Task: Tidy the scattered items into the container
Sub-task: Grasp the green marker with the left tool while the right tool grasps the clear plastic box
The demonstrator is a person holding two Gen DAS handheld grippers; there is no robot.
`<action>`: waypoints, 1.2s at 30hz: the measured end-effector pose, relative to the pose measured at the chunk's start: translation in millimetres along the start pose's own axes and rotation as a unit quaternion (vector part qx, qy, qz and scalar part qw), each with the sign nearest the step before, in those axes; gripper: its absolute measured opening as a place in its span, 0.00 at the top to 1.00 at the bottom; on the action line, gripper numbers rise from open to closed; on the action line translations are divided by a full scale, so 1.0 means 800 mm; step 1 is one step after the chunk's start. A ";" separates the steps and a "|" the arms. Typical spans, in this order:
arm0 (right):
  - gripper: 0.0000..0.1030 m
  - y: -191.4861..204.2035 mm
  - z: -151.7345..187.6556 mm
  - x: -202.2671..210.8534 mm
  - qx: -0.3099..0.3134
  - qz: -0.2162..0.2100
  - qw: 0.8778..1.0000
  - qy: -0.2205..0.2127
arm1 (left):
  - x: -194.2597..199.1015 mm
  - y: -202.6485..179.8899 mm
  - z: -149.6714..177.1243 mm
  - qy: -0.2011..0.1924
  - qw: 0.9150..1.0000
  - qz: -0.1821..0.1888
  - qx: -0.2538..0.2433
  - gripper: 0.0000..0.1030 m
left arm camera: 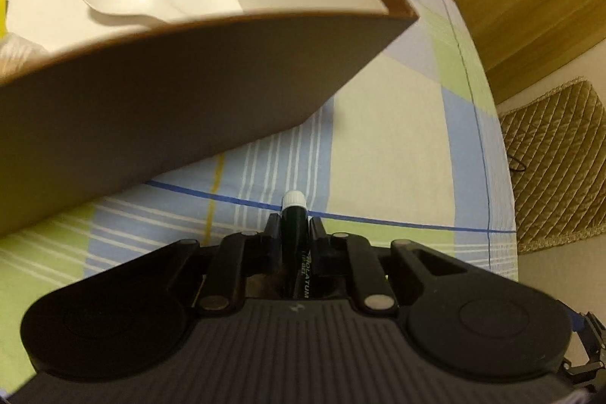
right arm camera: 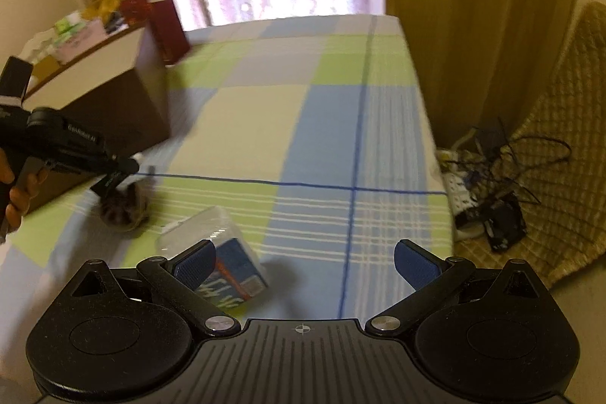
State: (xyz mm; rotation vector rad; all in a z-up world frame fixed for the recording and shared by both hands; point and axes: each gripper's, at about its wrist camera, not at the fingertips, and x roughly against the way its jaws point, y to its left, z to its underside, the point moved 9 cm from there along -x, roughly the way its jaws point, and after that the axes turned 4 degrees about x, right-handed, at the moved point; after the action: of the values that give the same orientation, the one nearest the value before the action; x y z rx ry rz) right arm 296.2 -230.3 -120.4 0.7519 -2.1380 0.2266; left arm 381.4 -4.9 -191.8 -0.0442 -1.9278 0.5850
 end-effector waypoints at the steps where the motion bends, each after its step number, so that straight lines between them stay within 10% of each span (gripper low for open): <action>1: 0.00 0.004 -0.001 0.002 0.007 -0.005 1.000 -0.004 | 0.008 0.001 0.000 -0.007 1.000 0.002 -0.002 0.89; 16: 0.00 0.083 0.004 -0.014 0.157 -0.066 0.985 -0.035 | 0.119 0.015 0.013 -0.079 0.997 0.018 0.002 0.89; 19: 0.32 0.087 0.010 -0.026 0.179 -0.073 0.981 -0.027 | 0.130 0.023 0.016 -0.087 0.996 0.018 0.006 0.89; 22: 0.40 0.085 0.020 -0.039 0.196 -0.064 0.978 -0.012 | 0.143 0.032 0.024 -0.096 0.995 0.017 0.012 0.89; 36: 0.40 0.099 -0.049 0.030 0.156 -0.050 0.982 -0.096 | 0.224 0.069 0.045 -0.142 0.989 0.017 0.023 0.89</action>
State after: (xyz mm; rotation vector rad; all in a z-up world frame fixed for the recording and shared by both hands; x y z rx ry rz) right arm 264.0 -161.0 -69.7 1.0974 -2.2670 0.4592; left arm 260.0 82.1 -72.7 0.0387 -2.1922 0.6886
